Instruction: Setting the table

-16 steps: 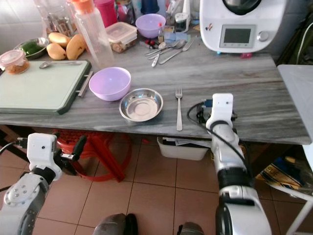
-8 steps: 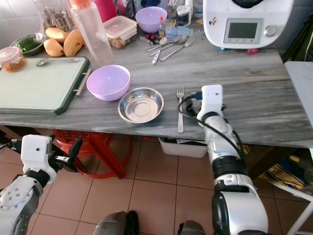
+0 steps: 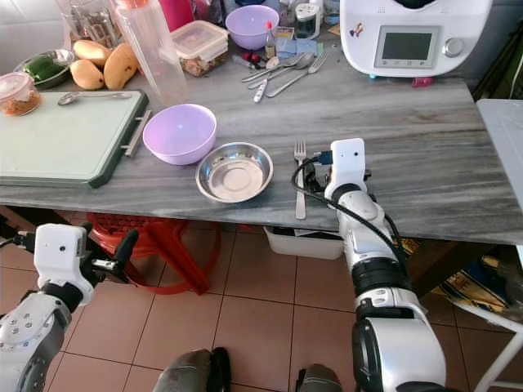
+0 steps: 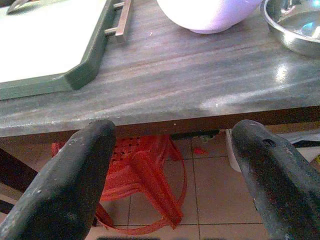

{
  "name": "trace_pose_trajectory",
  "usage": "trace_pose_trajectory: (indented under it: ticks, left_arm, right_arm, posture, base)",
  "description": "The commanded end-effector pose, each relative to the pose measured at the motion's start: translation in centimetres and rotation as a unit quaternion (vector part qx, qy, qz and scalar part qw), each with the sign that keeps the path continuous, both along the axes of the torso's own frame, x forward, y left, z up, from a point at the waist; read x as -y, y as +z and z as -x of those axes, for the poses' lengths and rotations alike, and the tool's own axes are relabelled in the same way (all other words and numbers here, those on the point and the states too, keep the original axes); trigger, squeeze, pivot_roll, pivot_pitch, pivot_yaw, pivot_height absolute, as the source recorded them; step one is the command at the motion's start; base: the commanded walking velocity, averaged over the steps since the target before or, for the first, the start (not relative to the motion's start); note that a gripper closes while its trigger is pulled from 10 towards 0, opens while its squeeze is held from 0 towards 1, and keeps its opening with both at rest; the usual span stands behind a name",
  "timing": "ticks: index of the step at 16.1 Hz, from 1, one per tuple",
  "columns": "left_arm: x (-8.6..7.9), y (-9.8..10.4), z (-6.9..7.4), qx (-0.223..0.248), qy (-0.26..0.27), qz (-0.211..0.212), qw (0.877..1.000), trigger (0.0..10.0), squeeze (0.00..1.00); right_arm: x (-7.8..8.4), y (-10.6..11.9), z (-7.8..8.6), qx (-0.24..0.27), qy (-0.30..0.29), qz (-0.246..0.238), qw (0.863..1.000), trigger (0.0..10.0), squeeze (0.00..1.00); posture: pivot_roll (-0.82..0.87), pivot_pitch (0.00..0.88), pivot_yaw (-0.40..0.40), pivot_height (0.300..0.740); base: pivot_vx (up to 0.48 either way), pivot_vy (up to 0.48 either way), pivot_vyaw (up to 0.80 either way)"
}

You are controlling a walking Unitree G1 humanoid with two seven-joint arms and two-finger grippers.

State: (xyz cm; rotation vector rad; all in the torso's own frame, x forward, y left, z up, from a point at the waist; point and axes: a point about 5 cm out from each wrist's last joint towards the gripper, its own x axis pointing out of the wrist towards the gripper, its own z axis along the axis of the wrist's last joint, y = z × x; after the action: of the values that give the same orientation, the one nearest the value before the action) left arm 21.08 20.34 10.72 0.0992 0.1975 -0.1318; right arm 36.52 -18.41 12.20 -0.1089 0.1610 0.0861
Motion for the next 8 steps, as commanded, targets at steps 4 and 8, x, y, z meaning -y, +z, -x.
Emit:
trace_pose_trajectory:
  ticks: [4, 8]
  left_arm:
    - [-0.16, 0.03, 0.05, -0.002, 0.006, -0.003, 1.0, 10.0, 0.0]
    - [0.09, -0.04, -0.02, -0.002, 0.006, 0.001, 1.0, 10.0, 0.0]
  right_arm:
    - [0.28, -0.55, 0.45, -0.004, -0.009, 0.057, 0.998, 10.0, 0.0]
    - [0.3, -0.33, 0.73, 0.018, -0.015, 0.067, 0.997, 10.0, 0.0]
  posture:
    - [0.12, 0.141, 0.122, 0.74]
    - [0.12, 0.144, 0.121, 0.74]
  base:
    - [0.0, 0.0, 0.0]
    - [0.0, 0.0, 0.0]
